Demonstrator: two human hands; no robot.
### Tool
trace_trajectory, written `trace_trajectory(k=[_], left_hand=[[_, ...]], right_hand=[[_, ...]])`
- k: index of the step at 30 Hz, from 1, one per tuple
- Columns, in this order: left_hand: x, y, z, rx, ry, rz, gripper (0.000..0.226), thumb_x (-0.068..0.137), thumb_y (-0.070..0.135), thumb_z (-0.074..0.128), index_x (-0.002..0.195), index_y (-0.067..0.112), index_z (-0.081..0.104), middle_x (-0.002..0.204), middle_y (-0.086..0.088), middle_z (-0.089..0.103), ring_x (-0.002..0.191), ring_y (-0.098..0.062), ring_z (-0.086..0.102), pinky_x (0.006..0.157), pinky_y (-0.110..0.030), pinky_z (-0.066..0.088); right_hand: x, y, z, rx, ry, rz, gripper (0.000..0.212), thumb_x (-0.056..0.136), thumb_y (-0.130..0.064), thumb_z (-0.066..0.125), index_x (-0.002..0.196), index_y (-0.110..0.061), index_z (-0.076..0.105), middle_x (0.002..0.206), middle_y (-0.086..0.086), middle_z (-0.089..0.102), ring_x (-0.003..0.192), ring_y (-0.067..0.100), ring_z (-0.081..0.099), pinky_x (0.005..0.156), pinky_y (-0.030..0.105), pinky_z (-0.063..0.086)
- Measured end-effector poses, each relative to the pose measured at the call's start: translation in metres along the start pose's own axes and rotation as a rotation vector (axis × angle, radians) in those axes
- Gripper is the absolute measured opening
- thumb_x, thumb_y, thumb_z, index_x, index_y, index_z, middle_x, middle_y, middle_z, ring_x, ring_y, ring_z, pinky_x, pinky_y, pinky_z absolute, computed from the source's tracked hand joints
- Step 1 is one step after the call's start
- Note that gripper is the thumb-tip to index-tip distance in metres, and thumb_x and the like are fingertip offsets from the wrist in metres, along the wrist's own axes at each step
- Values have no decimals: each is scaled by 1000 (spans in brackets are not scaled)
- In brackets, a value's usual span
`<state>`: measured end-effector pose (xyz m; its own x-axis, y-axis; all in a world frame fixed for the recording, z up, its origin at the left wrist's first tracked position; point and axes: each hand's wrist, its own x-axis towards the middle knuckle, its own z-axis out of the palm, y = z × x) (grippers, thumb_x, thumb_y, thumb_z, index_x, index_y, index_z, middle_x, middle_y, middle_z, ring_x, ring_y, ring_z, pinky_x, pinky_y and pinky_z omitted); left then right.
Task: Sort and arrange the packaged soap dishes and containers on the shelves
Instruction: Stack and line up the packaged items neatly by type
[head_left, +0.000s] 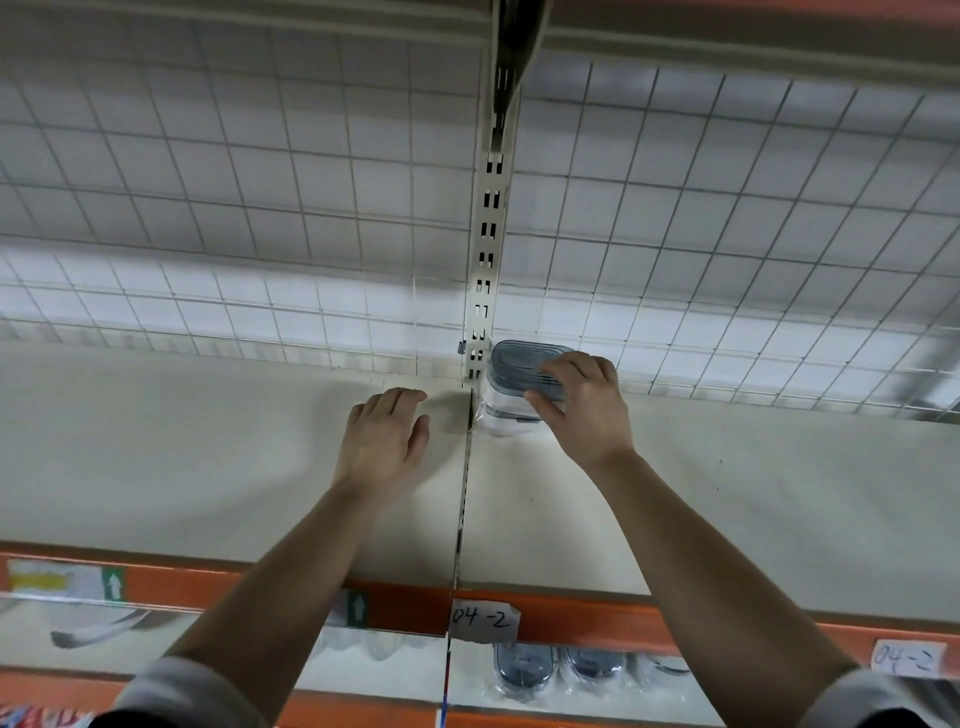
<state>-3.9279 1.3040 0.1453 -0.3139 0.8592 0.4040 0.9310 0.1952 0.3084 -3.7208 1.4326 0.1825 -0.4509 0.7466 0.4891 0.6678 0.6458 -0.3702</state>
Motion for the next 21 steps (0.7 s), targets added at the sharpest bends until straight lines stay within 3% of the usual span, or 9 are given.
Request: trace_trajectory(k=[9, 13, 16, 21], left_hand=[[1, 1, 3, 16, 21, 10, 39, 91, 25, 44, 117, 5, 63, 114, -9, 66, 102, -33, 61, 90, -44, 43], [2, 1, 4, 42, 23, 25, 27, 93, 19, 53, 115, 6, 64, 111, -8, 66, 99, -33, 61, 89, -44, 42], [2, -1, 3, 62, 29, 55, 31, 93, 22, 49, 115, 6, 64, 111, -8, 67, 100, -32, 62, 90, -44, 42], [-5, 3, -5, 87, 38, 69, 26, 97, 21, 51, 118, 11, 63, 112, -7, 68, 101, -30, 61, 96, -43, 35]], right_hand=[[1, 10, -1, -10, 23, 36, 37, 90, -35, 66, 121, -16, 64, 124, 3, 54, 121, 25, 42, 80, 39, 52], [2, 8, -5, -84, -24, 50, 38, 92, -40, 60, 124, -21, 60, 128, 0, 54, 123, 26, 42, 93, 44, 45], [-3, 3, -11, -67, -47, 68, 39, 94, -40, 57, 128, -21, 57, 132, -1, 53, 127, 29, 38, 101, 47, 39], [-47, -4, -27, -21, 16, 60, 39, 95, -30, 58, 128, -11, 58, 132, 8, 54, 126, 32, 41, 101, 47, 41]])
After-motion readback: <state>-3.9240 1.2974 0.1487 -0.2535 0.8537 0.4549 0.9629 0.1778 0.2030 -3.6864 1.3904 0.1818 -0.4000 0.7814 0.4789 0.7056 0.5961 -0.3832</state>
